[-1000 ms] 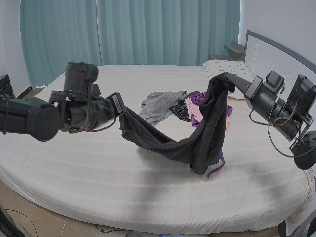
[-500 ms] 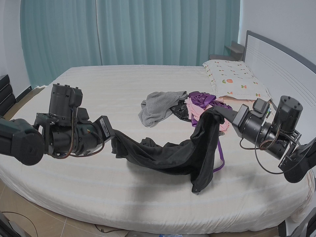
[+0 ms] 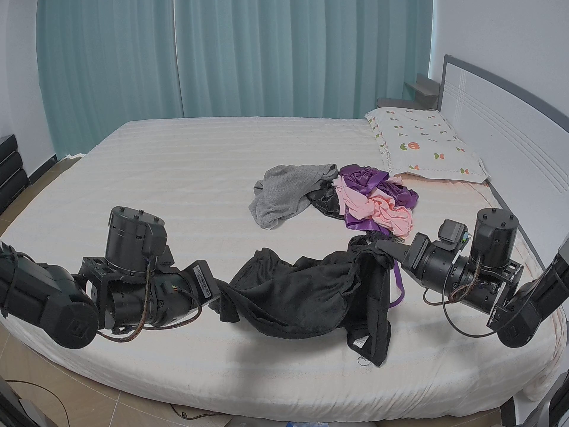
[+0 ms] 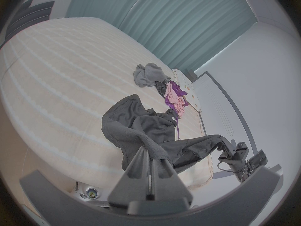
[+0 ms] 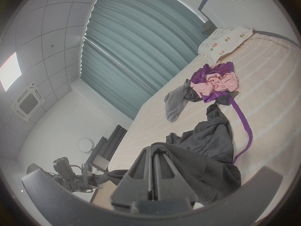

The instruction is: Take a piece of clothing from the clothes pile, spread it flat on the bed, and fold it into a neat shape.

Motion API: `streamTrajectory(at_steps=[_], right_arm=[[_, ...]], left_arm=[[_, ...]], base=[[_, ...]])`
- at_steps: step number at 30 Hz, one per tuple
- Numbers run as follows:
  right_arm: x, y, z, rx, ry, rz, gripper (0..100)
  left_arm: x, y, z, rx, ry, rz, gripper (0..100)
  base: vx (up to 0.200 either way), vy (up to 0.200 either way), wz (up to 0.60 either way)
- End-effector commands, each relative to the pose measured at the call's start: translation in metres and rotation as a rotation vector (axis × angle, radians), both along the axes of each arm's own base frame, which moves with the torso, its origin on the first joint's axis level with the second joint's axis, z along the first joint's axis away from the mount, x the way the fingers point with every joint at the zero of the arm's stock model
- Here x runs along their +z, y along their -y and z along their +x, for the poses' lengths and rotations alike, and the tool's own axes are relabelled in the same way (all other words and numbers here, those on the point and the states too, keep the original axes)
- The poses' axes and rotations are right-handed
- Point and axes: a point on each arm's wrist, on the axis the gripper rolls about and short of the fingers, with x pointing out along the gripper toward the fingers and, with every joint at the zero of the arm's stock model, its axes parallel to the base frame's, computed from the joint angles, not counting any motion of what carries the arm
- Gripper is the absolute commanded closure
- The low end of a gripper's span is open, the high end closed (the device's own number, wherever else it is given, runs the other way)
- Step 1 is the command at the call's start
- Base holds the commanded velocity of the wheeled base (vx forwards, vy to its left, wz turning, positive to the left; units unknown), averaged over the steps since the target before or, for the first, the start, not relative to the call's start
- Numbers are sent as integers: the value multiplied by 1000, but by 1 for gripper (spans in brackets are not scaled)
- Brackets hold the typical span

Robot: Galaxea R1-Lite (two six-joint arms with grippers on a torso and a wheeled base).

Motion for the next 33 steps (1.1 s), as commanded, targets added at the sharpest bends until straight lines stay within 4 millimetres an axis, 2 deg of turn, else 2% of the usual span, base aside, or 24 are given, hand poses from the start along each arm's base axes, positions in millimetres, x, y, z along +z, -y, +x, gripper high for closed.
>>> streamTrajectory(at_steps=[1, 11, 33], right_arm=[[-3, 0, -1, -1, -12, -7, 100], [0, -6, -11, 12, -4, -10, 100], [-3, -7, -12, 20, -12, -16, 100]], left_arm=[[-3, 0, 1, 12, -16, -9, 100], [-4, 0, 2, 38, -36, -34, 100], [2, 0, 3, 60, -22, -50, 100]], base=[[0, 0, 0], [-180, 0, 0], [0, 0, 0]])
